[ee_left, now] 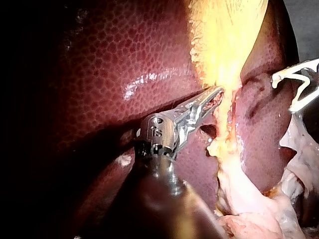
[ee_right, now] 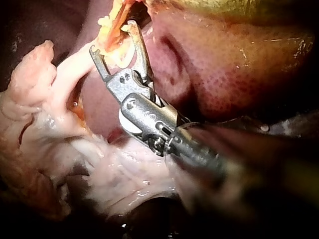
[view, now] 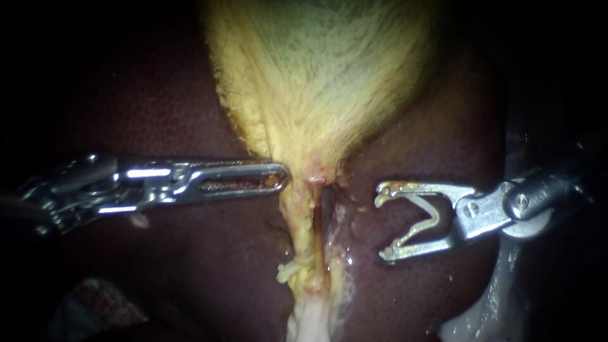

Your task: Clipping second clip left tube

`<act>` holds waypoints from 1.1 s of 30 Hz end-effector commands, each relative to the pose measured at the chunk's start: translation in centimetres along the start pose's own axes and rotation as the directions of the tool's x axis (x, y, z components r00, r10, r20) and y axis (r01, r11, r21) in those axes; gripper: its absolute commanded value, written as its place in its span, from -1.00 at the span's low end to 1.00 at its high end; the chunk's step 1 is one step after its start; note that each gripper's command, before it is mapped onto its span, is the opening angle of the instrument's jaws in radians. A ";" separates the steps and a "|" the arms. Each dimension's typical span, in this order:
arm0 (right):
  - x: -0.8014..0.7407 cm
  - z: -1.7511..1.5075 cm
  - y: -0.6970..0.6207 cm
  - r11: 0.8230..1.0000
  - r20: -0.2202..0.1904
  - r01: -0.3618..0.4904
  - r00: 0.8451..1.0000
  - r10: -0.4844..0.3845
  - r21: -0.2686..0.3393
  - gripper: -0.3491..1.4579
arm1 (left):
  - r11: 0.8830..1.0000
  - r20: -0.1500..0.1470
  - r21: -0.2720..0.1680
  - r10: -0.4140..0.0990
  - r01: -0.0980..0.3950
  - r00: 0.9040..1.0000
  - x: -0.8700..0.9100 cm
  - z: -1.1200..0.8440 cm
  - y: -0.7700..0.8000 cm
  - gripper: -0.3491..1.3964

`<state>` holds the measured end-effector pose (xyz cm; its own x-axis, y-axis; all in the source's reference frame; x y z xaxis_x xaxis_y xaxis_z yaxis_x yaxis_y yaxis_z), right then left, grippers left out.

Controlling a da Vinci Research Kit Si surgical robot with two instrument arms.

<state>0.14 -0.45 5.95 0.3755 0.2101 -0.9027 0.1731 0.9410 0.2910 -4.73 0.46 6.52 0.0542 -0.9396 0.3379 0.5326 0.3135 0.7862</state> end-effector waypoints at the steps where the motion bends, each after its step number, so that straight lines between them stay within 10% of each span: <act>1: 0.00 0.02 -0.01 1.000 0.000 0.001 1.000 -0.001 0.000 0.05 | 1.000 0.000 -0.001 0.000 0.000 1.000 0.00 -0.01 0.00 -1.00; 17: -0.31 1.16 -0.24 0.993 -0.006 -0.101 0.995 0.102 0.058 0.05 | 1.000 0.005 -0.012 -0.003 0.003 1.000 0.01 -0.50 0.14 -1.00; 33: -0.69 1.59 0.07 0.988 0.012 -0.146 0.989 0.145 0.052 0.03 | 1.000 0.007 -0.015 -0.005 0.005 1.000 0.01 -0.59 0.06 -1.00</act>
<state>1.34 -0.95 7.13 0.4102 0.3411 -0.8458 0.1625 0.8852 0.4358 -4.20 0.39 6.26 0.0456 -0.9403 0.3373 0.5449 0.3064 0.7805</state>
